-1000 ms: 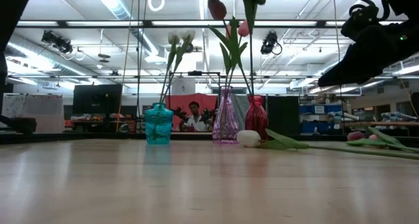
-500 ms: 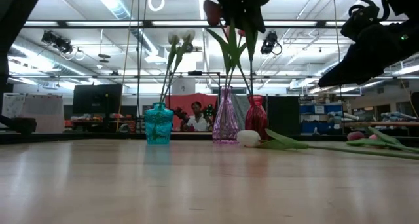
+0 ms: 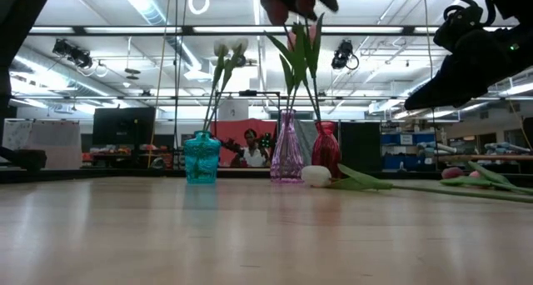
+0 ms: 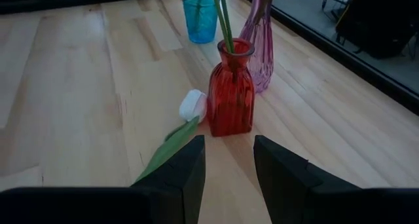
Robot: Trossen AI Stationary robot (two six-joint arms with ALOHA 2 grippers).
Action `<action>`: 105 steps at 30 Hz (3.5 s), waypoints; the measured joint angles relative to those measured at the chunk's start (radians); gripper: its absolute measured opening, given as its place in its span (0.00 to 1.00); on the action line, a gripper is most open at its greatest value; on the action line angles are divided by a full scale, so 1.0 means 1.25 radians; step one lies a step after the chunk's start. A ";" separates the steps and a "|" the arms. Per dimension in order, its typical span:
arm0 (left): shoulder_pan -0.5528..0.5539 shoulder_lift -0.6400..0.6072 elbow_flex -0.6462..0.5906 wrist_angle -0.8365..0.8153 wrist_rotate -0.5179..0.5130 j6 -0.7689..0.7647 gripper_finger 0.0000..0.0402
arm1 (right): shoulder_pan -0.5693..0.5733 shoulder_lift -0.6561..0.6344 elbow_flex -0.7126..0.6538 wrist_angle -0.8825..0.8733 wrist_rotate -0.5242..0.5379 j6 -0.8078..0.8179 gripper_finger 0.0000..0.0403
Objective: Sort flowers into vase by color
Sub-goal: Put the left red tulip into the red vase, then put the white tulip into the blue vase
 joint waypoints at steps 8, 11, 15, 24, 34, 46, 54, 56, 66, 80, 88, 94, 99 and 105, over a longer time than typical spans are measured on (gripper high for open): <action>0.018 -0.001 0.031 0.053 -0.003 0.067 0.70 | 0.000 0.000 0.000 0.011 -0.041 0.000 0.35; 0.013 0.001 0.077 0.044 0.006 0.098 0.70 | 0.000 0.018 -0.002 0.019 -0.101 0.012 0.35; -0.052 -0.003 0.119 0.050 0.054 0.156 0.69 | 0.001 0.077 -0.013 0.045 -0.103 0.018 0.35; -0.265 -0.001 -0.022 0.035 0.036 0.198 0.59 | 0.021 0.156 0.006 0.043 -0.120 0.098 0.35; -0.328 0.000 -0.311 0.211 0.030 0.048 0.52 | 0.118 0.426 0.079 0.042 -0.108 0.229 0.33; -0.373 0.000 -0.552 0.433 0.018 -0.085 0.52 | 0.168 0.623 0.199 0.043 -0.075 0.257 0.33; -0.373 -0.054 -0.725 0.592 -0.014 -0.101 0.52 | 0.161 0.722 0.217 0.063 -0.078 0.271 0.33; -0.372 -0.096 -0.779 0.633 -0.042 -0.101 0.52 | 0.162 0.736 0.218 0.071 -0.074 0.279 0.32; -0.367 -0.238 -1.063 1.003 -0.150 -0.164 0.51 | 0.161 0.740 0.218 0.074 -0.079 0.280 0.04; -0.367 -0.101 -1.059 1.224 -0.037 -0.270 0.51 | 0.157 0.617 0.214 0.074 0.001 0.223 0.01; -0.348 -0.062 -1.017 1.269 -0.078 -0.237 0.51 | 0.180 0.547 0.214 0.261 0.105 0.077 0.01; -0.323 -0.042 -0.967 1.353 -0.071 -0.098 0.52 | 0.189 0.557 0.217 0.498 0.026 -0.086 0.01; -0.314 -0.021 -0.891 1.342 -0.023 0.012 0.52 | 0.196 0.561 0.215 0.592 0.007 -0.144 0.01; -0.312 -0.016 -0.853 1.317 -0.030 0.076 0.52 | 0.200 0.568 0.217 0.652 -0.033 -0.170 0.01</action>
